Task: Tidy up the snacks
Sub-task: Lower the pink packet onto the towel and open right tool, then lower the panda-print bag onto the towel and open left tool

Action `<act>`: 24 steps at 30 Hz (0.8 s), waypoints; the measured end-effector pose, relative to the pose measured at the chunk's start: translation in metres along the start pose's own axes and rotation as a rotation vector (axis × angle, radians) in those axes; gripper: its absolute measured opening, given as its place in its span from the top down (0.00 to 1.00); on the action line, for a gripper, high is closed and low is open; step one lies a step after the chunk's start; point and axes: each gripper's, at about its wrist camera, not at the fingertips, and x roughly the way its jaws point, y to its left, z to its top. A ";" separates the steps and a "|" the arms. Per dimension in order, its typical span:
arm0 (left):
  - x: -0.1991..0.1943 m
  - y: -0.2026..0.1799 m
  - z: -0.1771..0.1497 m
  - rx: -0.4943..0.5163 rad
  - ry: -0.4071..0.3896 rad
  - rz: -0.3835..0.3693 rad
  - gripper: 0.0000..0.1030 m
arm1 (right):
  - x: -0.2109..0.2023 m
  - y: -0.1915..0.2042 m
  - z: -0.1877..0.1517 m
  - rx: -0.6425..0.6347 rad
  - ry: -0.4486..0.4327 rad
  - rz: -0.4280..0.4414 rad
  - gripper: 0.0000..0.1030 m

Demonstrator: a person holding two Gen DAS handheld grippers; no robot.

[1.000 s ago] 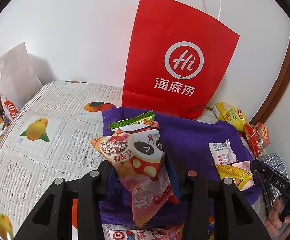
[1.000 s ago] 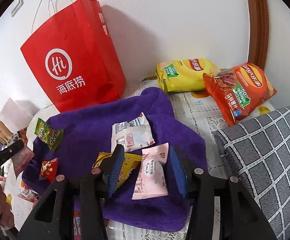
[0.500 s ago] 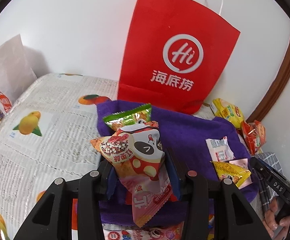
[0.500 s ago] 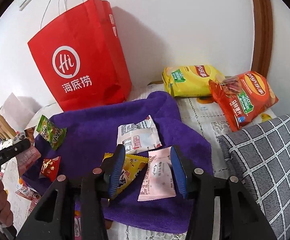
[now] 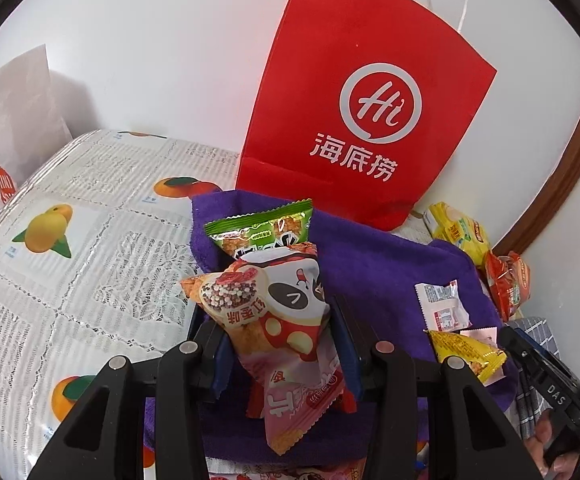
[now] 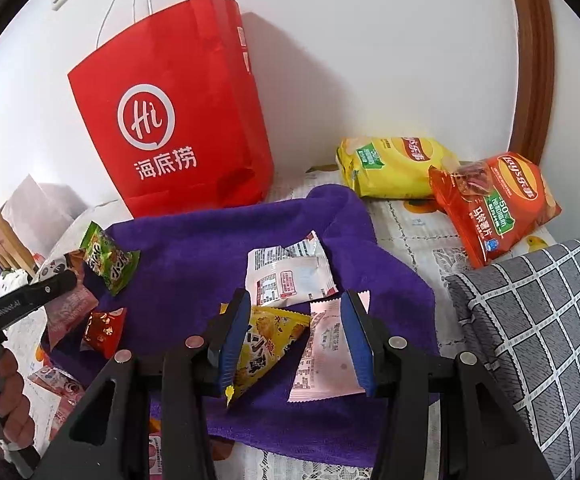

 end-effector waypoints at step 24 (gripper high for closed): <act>-0.023 -0.011 0.000 0.076 -0.031 -0.003 0.32 | -0.049 0.020 -0.011 -0.006 -0.059 0.105 0.53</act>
